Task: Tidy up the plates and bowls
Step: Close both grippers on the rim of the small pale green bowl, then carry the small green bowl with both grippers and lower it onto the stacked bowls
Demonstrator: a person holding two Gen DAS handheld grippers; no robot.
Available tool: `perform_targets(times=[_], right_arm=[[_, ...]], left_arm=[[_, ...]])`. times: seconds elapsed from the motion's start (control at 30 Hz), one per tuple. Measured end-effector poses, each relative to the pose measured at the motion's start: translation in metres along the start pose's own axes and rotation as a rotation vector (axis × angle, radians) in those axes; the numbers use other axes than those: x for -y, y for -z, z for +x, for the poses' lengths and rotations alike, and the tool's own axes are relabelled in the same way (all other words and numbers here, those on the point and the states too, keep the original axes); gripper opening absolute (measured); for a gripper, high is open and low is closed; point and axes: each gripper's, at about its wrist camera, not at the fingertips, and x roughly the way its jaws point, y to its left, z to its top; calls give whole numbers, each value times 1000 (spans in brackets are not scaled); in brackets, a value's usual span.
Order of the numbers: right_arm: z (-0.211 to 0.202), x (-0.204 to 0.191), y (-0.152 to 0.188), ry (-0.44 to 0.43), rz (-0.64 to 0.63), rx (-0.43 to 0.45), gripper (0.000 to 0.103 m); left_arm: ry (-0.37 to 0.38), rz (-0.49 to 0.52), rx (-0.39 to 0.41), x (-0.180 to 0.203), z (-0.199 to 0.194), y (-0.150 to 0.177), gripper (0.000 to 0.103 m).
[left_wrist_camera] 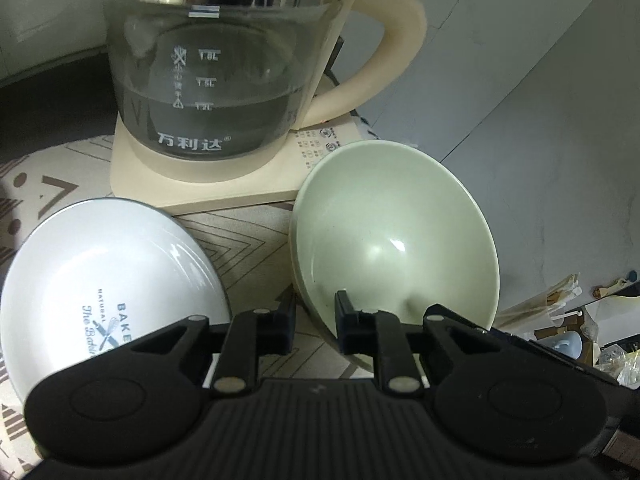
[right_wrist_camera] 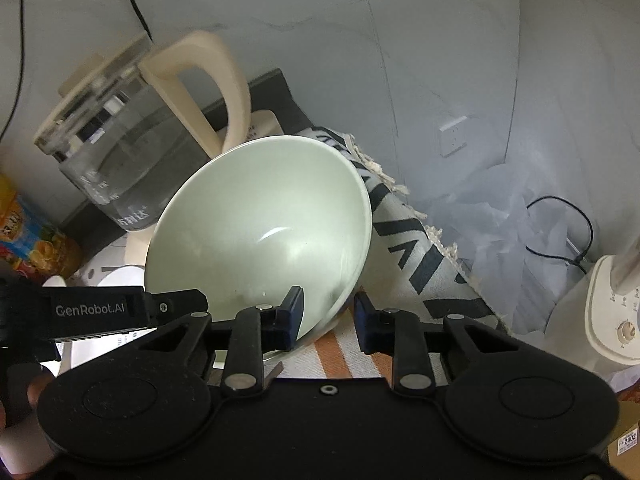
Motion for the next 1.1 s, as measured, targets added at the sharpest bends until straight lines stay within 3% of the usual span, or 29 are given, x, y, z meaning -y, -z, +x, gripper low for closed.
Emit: perform_targets(times=[0.17,0.57,1.1], right_arm=[[-17,-4,-1,-11,-16,19,27],[-68,-32,2,-67,-78,98,27],[-112,-96,48,-103,-116,139,27]], left_arm=[[-6,-3,-4,5,-9,3,18],[-19,6,73,4,-64,13,19],[-19,-26,113,-54,-136,56,19]])
